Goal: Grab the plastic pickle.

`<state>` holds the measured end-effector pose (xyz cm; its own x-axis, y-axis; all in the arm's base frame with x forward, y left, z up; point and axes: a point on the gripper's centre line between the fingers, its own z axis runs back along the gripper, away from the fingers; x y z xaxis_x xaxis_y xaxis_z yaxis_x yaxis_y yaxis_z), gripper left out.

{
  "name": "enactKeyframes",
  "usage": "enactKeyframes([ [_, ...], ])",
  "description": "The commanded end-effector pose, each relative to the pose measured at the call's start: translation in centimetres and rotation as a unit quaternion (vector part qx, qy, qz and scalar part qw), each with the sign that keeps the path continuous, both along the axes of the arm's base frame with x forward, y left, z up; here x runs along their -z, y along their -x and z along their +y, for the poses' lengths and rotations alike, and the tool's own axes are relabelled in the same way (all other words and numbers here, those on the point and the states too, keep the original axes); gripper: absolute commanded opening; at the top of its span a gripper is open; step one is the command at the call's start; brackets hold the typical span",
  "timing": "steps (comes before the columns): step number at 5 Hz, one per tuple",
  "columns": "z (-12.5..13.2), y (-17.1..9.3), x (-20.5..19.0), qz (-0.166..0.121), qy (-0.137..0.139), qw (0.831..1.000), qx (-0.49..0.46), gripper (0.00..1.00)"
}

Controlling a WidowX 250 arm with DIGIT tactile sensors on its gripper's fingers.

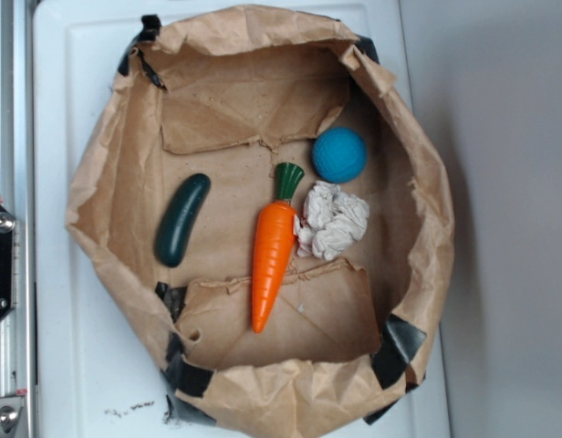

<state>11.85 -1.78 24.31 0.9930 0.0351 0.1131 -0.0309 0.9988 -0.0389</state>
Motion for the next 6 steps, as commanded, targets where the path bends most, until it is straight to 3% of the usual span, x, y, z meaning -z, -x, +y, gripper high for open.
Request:
enactKeyframes([
  [1, 0.0, 0.0, 0.0, 0.0, 0.0, 1.0, 0.0, 1.0],
  [2, -1.0, -1.3, -0.4, -0.004, 0.018, 1.0, -0.017, 1.0],
  [4, -0.7, -4.0, 1.3, -0.025, 0.026, 0.995, -0.095, 1.0],
  [5, 0.3, -6.1, 4.2, 0.003, 0.047, 0.995, -0.088, 1.0],
  [6, 2.1, -8.2, 5.5, 0.017, 0.041, 0.994, -0.104, 1.0],
])
